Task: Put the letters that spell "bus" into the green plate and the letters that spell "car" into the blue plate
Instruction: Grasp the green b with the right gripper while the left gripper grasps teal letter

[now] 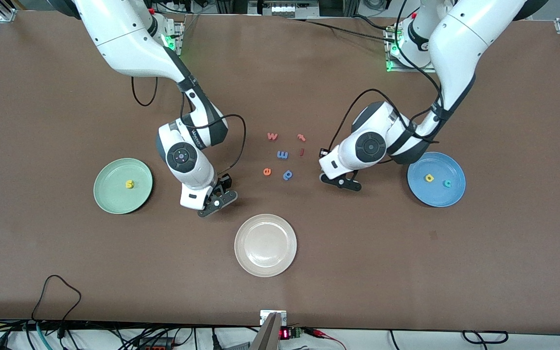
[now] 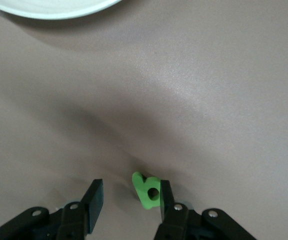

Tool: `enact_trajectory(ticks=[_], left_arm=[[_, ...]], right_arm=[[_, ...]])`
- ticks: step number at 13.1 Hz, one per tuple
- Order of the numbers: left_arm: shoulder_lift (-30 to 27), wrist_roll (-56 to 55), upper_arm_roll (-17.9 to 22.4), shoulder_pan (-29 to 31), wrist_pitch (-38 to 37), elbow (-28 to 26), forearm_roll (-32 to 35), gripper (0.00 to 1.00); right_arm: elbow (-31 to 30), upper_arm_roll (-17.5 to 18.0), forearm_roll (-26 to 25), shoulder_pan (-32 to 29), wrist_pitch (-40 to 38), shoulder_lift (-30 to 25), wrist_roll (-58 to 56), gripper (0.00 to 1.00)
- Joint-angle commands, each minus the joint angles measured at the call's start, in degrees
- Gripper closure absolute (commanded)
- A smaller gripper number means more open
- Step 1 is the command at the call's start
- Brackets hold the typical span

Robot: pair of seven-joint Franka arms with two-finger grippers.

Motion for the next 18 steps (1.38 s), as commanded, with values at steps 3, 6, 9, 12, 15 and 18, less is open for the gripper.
enact_trajectory(ticks=[3, 6, 9, 12, 15, 18], left_arm=[[1.81, -4.7, 0.77, -2.62, 4.22, -0.47, 1.17, 0.54], [1.9, -4.71, 1.56, -2.8, 4.39, -0.39, 1.26, 0.54], [2.52, -4.8, 2.27, -2.8, 5.53, -0.39, 3.97, 0.54], [2.87, -6.02, 2.71, -2.88, 5.62, 0.05, 4.95, 0.54], [3.48, -6.55, 2.71, -2.88, 6.94, 0.14, 4.95, 0.54], [3.84, -6.82, 2.71, -2.97, 7.99, 0.14, 4.95, 0.54]], right_arm=[[1.0, -0.67, -0.59, -0.08, 0.2, 0.97, -3.05, 0.46], [1.0, -0.76, -0.94, -0.25, 2.04, 1.58, -4.19, 0.46], [1.0, -1.03, -0.94, -0.25, 2.13, 1.84, -4.55, 0.46], [1.0, -1.03, -0.94, -0.25, 2.22, 1.93, -4.55, 0.46], [1.0, -1.03, -0.94, -0.25, 2.22, 2.02, -4.55, 0.47], [1.0, -1.03, -0.94, -0.08, 2.22, 2.2, -4.55, 0.64]])
